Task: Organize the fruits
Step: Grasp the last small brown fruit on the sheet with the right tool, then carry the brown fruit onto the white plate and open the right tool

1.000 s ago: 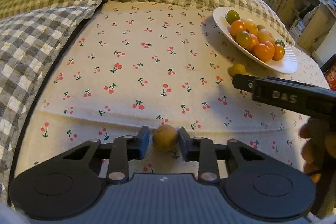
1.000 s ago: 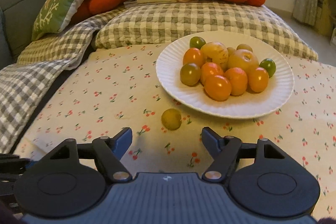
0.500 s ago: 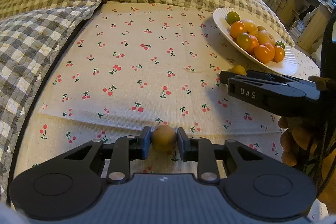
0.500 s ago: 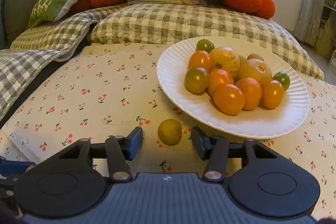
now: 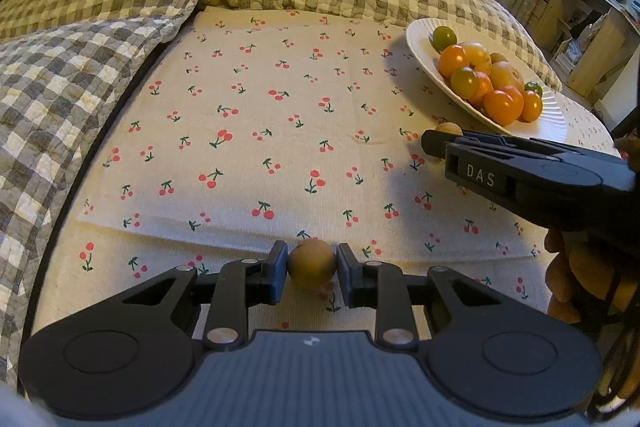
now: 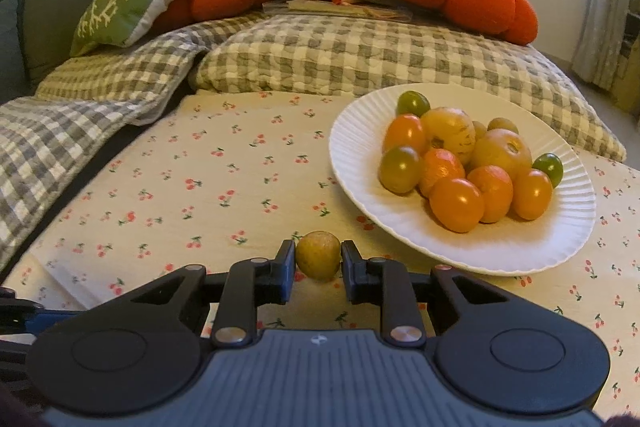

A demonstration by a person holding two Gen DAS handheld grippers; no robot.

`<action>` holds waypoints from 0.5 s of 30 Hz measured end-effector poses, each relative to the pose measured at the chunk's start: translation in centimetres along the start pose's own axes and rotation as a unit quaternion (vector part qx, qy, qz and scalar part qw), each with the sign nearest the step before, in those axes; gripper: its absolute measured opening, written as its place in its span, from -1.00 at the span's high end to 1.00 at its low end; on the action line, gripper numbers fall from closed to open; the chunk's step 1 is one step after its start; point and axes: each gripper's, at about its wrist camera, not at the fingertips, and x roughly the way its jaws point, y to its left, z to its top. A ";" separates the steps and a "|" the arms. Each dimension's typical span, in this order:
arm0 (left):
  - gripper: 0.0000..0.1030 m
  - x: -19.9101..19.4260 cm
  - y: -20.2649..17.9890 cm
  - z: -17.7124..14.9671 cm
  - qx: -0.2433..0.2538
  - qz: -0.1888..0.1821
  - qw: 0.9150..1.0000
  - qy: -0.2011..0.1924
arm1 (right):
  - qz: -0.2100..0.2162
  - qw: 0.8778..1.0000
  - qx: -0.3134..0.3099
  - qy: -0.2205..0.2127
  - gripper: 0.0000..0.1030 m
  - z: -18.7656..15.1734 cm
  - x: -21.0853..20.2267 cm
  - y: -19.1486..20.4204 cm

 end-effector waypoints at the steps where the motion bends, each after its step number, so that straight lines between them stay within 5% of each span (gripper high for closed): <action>1: 0.67 -0.1 0.0 0.0 0.000 0.000 1.000 -0.001 | 0.004 1.000 0.002 0.001 0.58 0.1 -0.2 0.1; 15: 0.67 -1.5 -1.3 1.7 -0.015 -0.017 0.999 -0.033 | 0.082 0.995 0.060 -0.009 0.58 3.1 -3.9 -0.7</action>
